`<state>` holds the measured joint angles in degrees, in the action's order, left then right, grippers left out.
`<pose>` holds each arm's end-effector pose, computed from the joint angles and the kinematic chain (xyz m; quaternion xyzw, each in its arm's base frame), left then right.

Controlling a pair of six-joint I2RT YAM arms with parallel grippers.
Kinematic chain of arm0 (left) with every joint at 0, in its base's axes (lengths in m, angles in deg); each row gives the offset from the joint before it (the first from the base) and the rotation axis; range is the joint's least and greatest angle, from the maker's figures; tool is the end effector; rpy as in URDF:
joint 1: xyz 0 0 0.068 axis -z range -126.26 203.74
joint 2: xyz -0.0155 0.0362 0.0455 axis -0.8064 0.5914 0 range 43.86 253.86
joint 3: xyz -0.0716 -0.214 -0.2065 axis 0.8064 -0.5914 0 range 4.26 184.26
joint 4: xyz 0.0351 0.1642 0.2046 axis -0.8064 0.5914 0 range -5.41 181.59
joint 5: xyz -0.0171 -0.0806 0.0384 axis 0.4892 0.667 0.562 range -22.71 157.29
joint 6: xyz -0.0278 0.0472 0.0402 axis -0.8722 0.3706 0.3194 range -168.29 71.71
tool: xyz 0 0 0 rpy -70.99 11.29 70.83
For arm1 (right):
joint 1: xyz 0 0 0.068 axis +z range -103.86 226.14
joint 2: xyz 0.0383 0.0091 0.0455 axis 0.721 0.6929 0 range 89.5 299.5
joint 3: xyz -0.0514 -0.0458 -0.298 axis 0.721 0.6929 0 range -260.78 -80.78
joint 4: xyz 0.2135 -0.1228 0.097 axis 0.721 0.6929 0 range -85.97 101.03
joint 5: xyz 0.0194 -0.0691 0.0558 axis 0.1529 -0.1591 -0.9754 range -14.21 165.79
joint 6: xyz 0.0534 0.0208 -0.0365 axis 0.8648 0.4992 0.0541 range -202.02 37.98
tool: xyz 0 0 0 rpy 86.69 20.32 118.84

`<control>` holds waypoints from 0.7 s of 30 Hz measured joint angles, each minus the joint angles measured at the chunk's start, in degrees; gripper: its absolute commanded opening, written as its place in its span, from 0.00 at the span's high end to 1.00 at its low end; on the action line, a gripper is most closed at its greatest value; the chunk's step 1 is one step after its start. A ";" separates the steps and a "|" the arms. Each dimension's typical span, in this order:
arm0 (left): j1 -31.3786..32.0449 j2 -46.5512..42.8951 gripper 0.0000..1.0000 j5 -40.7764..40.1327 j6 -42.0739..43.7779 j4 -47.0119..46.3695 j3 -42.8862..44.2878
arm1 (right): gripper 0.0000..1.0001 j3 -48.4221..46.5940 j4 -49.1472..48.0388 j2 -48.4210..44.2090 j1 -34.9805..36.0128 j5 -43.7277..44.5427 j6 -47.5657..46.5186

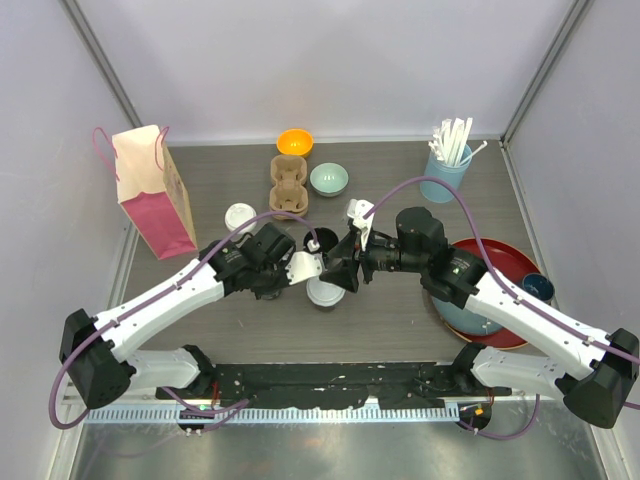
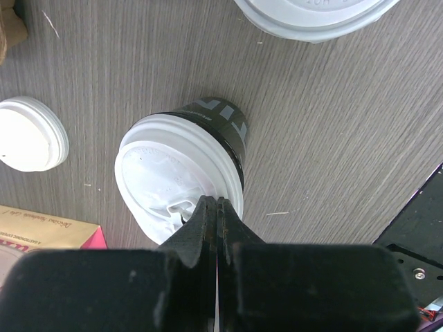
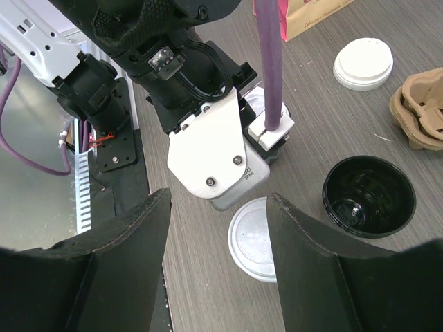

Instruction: Pack the takeout coffee

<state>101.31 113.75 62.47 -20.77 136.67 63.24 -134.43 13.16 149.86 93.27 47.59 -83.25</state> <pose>0.1594 -0.1676 0.2910 0.5842 0.7763 -0.0004 0.2368 0.1469 0.1963 0.3698 -0.4510 0.6457 0.4070 0.4627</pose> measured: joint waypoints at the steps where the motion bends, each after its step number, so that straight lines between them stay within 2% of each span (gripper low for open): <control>1: 0.00 0.00 1.00 0.02 0.00 -0.02 -0.07 | 0.37 -0.04 0.00 0.00 0.00 0.00 0.00; 18: 0.00 0.52 0.99 0.46 0.11 -0.42 -1.84 | 0.37 -0.11 0.00 -0.02 0.00 -0.02 0.00; 19: 0.00 0.52 0.93 0.46 0.11 -0.42 -1.84 | 0.37 -0.11 0.00 -0.02 0.00 -0.02 0.02; 21: 0.00 0.57 0.88 0.44 0.07 -0.42 -1.84 | 0.37 -0.13 0.02 -0.02 0.00 -0.02 0.02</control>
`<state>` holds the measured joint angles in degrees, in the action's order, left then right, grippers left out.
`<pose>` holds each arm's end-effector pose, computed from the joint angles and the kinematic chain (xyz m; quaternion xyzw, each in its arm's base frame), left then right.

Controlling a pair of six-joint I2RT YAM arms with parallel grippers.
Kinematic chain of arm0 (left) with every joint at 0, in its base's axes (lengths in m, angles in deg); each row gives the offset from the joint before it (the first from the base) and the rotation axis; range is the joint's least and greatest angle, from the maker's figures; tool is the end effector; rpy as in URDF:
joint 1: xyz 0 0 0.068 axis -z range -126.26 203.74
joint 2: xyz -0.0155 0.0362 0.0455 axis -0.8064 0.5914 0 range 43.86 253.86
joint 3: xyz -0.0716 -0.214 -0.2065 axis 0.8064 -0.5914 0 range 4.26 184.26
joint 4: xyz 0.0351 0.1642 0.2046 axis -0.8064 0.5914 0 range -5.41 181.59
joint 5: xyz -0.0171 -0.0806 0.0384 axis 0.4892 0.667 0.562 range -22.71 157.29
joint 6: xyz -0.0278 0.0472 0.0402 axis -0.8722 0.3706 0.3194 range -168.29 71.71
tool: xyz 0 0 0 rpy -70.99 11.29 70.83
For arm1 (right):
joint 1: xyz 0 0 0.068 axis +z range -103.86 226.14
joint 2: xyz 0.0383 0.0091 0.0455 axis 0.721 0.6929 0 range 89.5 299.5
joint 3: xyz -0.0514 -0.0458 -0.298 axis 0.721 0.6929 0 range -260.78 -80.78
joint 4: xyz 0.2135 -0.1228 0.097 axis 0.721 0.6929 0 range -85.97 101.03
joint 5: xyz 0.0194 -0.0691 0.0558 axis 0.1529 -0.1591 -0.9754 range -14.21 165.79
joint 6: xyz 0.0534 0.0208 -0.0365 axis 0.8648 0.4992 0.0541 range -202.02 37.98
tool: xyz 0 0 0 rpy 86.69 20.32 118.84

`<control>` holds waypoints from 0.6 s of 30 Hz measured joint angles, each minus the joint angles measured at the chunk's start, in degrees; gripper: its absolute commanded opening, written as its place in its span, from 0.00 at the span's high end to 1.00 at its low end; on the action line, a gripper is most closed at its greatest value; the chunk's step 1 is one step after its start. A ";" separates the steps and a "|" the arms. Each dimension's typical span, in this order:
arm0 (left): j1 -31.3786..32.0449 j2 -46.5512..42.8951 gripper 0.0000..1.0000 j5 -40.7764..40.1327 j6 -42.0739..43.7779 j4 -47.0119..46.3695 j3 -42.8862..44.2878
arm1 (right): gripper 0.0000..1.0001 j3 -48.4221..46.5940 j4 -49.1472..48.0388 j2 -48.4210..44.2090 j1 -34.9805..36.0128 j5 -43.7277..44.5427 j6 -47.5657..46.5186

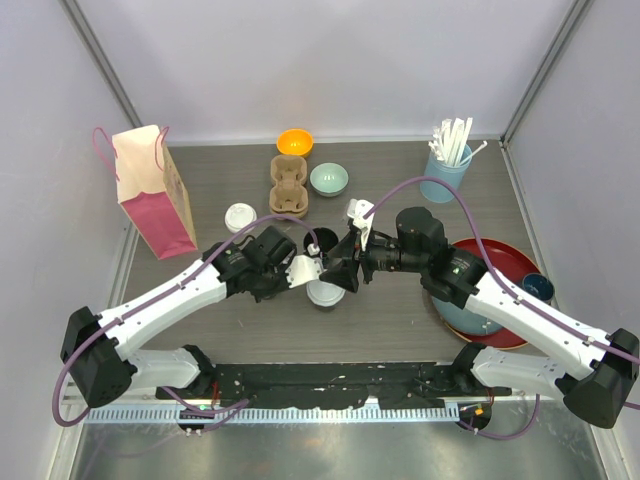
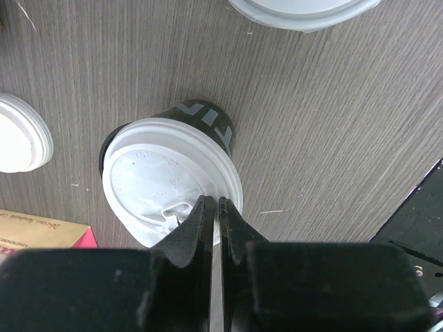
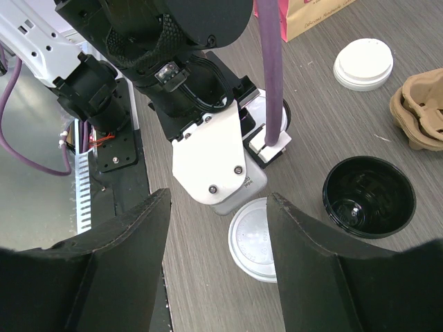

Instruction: Pack the takeout coffee

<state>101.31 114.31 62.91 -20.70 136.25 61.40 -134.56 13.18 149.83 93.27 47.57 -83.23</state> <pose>0.1584 -0.1672 0.2793 0.5884 0.7782 -0.0008 0.2197 0.1468 0.1962 0.3707 -0.4509 0.6449 0.4074 0.4635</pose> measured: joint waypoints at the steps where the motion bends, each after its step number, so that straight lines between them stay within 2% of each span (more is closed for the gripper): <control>1: 0.00 0.00 0.84 0.00 -0.04 0.00 0.00 | 0.37 0.00 0.00 0.00 0.00 0.00 -0.02; 4: 0.02 0.00 0.78 -0.07 -0.20 0.00 0.00 | 0.37 0.00 0.02 0.00 0.00 -0.04 0.00; 11: 0.02 0.00 0.77 -0.13 -0.28 0.00 0.00 | 0.37 -0.04 0.11 0.00 0.00 -0.42 0.00; 18: 0.02 0.00 0.70 -0.79 -0.37 0.00 0.02 | 0.37 -0.22 0.44 0.00 0.00 -0.61 0.00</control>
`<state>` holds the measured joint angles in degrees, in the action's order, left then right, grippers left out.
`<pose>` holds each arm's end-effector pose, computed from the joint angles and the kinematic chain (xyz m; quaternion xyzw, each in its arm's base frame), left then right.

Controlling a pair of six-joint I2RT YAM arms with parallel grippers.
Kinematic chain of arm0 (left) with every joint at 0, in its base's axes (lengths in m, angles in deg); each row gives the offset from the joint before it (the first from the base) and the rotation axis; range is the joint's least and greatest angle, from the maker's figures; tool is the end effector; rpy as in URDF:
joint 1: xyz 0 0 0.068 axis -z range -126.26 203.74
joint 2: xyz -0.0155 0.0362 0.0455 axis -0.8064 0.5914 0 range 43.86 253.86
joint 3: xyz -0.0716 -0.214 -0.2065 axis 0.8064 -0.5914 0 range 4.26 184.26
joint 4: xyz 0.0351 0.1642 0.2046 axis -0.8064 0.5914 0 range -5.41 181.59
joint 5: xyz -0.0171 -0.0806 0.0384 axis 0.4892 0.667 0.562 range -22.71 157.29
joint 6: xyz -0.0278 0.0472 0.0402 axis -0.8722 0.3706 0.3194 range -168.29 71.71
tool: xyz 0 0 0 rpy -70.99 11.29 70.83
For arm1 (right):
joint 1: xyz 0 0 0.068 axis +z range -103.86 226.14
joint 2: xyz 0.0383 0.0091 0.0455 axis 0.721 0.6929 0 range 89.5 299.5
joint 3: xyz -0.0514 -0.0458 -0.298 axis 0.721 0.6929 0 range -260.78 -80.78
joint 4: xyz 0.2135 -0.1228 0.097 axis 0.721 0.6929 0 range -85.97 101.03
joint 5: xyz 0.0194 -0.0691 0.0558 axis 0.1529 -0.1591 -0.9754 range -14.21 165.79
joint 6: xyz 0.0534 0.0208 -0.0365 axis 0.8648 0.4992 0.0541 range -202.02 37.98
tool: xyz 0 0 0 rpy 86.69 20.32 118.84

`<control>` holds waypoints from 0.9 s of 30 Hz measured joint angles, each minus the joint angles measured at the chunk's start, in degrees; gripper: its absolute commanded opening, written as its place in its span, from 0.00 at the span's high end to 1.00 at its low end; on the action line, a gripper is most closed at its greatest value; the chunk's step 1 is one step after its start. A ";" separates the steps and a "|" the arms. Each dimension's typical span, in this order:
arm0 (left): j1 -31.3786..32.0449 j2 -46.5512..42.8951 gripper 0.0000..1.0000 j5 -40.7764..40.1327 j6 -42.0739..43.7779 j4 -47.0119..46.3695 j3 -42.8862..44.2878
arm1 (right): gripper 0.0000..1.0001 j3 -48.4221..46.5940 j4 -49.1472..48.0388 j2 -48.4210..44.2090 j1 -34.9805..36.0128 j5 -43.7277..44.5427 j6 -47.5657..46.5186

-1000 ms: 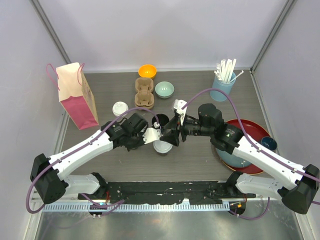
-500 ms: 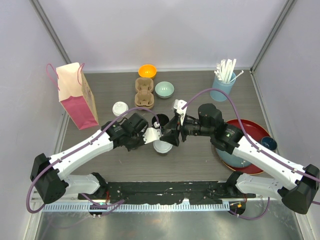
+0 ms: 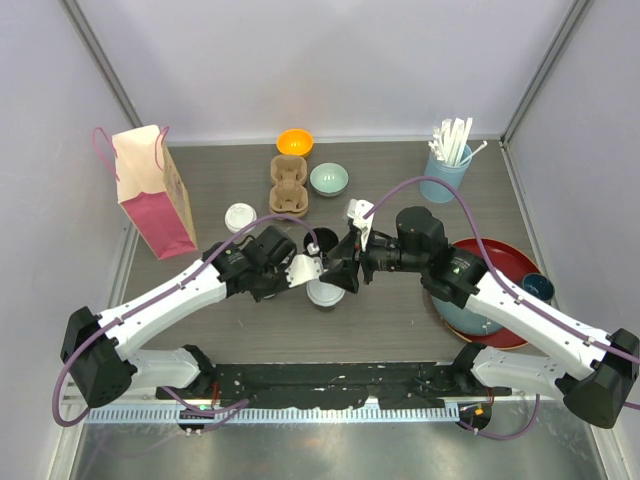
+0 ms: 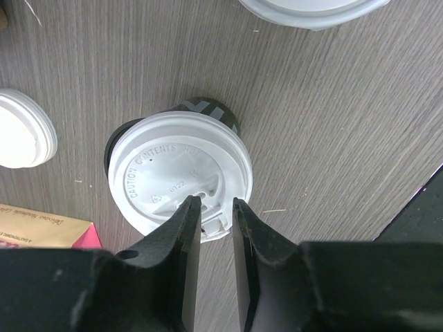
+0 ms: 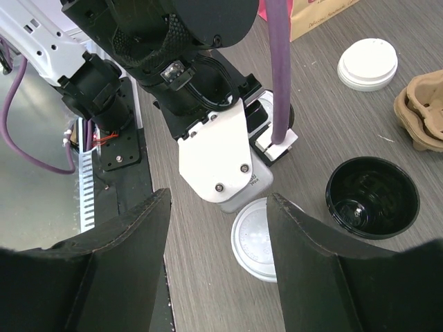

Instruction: Pack the takeout coffee

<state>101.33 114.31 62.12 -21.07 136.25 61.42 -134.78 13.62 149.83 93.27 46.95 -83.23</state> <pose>0.1589 -0.1667 0.2794 0.5846 0.7806 0.0050 0.2210 0.1461 0.1962 0.3713 -0.4534 0.6438 0.4107 0.4596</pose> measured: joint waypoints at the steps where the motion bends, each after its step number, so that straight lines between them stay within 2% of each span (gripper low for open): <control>1: 0.00 -0.02 0.69 -0.22 0.00 0.00 0.04 | 0.37 -0.09 0.02 0.02 0.00 -0.02 0.02; 12: -0.04 -3.04 0.51 0.22 -1.60 0.94 5.35 | 0.37 -0.22 0.02 0.02 0.00 0.13 0.31; 16: -2.43 -3.89 0.47 0.55 -3.54 1.62 8.74 | 0.37 -0.55 0.02 0.04 0.00 2.14 1.33; 18: -6.73 -3.87 0.43 1.64 -4.70 1.97 10.49 | 0.38 -1.40 0.02 0.44 0.00 3.41 1.18; 21: -16.11 -3.21 0.43 3.48 -6.43 2.05 13.09 | 0.40 -5.11 0.87 3.43 0.17 3.72 -1.77; 25: -29.20 -0.59 0.43 7.87 -10.34 0.35 15.28 | 0.44 -14.71 2.80 13.05 2.84 4.66 -10.60; 27: -33.40 0.81 0.43 9.75 -12.20 -0.37 15.23 | 0.44 -18.29 3.80 18.08 5.55 5.75 -17.64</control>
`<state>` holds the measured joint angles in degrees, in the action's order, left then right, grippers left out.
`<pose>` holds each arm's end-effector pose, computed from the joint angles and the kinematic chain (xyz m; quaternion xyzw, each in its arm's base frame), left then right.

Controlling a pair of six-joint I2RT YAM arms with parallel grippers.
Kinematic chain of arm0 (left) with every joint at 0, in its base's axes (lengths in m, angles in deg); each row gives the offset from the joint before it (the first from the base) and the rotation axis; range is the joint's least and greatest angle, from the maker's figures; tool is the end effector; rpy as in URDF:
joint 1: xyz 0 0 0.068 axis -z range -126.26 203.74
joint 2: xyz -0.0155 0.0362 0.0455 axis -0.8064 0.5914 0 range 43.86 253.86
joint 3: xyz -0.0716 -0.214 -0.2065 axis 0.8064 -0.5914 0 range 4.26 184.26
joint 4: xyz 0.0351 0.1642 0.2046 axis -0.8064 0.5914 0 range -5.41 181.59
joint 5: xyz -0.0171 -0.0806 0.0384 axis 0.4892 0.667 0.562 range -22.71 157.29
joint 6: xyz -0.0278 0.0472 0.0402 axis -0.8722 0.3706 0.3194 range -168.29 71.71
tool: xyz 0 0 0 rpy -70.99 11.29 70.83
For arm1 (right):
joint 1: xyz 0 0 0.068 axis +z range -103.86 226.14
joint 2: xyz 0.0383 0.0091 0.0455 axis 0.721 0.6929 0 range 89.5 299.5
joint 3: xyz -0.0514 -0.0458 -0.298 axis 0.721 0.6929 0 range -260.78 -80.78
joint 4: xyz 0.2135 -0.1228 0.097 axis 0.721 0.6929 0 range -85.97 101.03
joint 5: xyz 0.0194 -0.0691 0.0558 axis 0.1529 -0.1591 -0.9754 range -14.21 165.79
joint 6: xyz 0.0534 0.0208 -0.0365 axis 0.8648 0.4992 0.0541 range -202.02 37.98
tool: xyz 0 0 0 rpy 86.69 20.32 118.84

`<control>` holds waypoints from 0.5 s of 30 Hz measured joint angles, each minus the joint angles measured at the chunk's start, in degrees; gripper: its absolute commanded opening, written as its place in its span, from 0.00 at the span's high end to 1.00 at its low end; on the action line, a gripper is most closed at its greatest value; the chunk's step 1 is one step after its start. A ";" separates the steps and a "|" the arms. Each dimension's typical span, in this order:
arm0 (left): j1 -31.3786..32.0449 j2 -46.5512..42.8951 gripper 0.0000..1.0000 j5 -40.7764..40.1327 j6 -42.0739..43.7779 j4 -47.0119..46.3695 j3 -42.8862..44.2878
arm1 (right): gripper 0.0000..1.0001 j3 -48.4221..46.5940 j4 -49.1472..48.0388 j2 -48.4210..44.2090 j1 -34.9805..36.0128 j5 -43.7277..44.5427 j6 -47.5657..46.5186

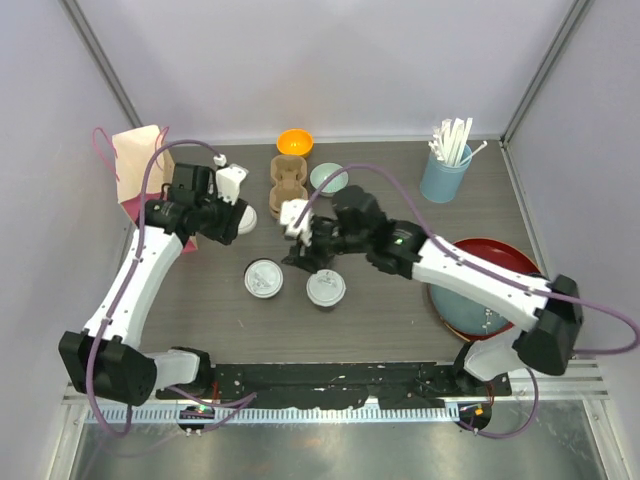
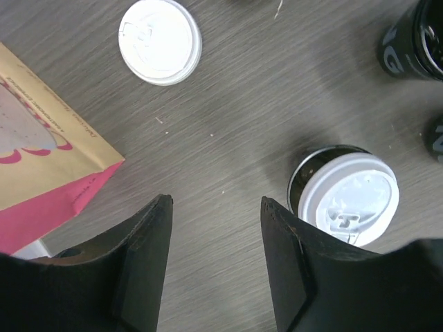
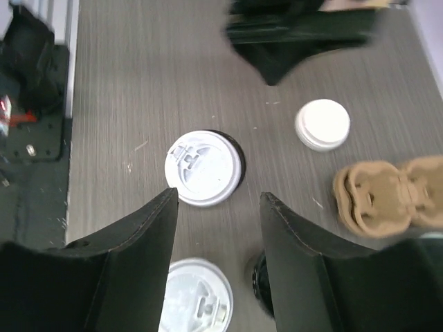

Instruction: Pack the takeout coffee

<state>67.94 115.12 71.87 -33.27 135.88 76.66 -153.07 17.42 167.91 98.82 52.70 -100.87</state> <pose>0.2450 -0.0665 0.3622 0.2501 0.9056 -0.0351 0.3407 0.1834 0.2760 0.3971 -0.5614 0.5817 0.3210 0.4933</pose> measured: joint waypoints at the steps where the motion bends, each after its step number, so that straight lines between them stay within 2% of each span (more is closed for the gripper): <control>1: -1.07 0.52 0.42 0.76 -0.79 -0.42 -0.15 | 0.45 -0.92 0.22 1.95 1.36 0.33 -2.73; 3: -3.19 1.44 0.43 2.71 -2.89 -1.90 -1.18 | 0.48 -2.08 0.83 6.73 4.81 1.14 -10.36; 8: -7.37 2.16 0.43 7.39 -7.45 -5.51 -4.50 | 0.50 -0.79 -0.07 15.21 11.43 5.33 -22.80; 9: -8.44 2.34 0.43 8.50 -8.39 -6.01 -4.81 | 0.54 -0.33 -0.13 16.44 12.44 6.38 -24.87; 15: -10.51 3.48 0.43 13.16 -11.96 -9.97 -6.99 | 0.56 -0.13 -1.46 20.74 15.54 11.78 -30.38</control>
<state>57.42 118.60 85.02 -45.22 125.91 69.66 -153.21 15.95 188.65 114.36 64.48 -131.25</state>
